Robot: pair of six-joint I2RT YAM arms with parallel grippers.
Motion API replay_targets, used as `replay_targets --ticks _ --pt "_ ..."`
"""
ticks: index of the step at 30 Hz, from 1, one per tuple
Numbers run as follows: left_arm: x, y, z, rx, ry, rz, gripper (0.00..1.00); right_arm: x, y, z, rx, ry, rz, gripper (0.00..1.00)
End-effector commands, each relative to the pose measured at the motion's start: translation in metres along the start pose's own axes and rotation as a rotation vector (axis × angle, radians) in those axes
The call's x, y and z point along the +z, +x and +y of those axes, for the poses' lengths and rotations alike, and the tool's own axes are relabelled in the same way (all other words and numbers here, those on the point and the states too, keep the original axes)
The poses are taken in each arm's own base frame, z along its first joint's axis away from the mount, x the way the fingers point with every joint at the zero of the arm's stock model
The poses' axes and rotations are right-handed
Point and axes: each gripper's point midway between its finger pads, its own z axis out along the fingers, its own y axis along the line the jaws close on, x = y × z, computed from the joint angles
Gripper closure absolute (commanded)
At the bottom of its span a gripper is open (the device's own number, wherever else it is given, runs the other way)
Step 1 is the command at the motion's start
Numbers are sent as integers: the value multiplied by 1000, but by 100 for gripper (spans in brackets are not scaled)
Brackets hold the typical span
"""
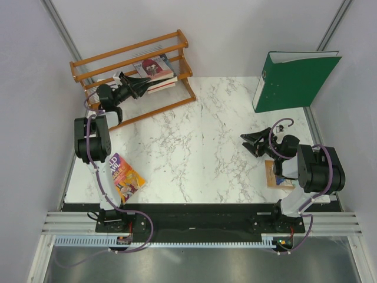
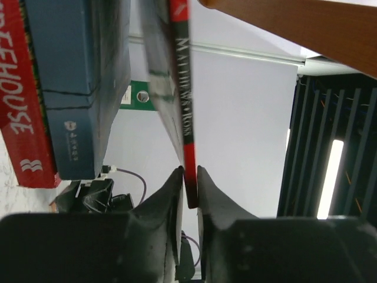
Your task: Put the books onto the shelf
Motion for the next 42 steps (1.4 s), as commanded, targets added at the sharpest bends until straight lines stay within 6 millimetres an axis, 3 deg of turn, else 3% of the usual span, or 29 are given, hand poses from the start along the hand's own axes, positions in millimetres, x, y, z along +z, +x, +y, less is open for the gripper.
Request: replay_targets --ticks 1,3,19,30,34,42 --pt "-2 14 -19 -205 7 44 90 -1 2 9 -37 -42 10 31" --pt "-2 13 -18 -204 3 45 98 -1 2 9 -35 -42 10 31" --pt "21 14 -32 -63 -105 126 98 -1 3 7 -33 -41 10 30" --pt "26 3 3 -113 -159 112 98 -1 3 7 -33 -43 15 30" --pt "27 1 12 -122 -174 107 91 -1 3 7 -31 -43 15 30" --pt "29 5 5 -139 -168 110 55 -1 3 8 -31 -47 15 30"
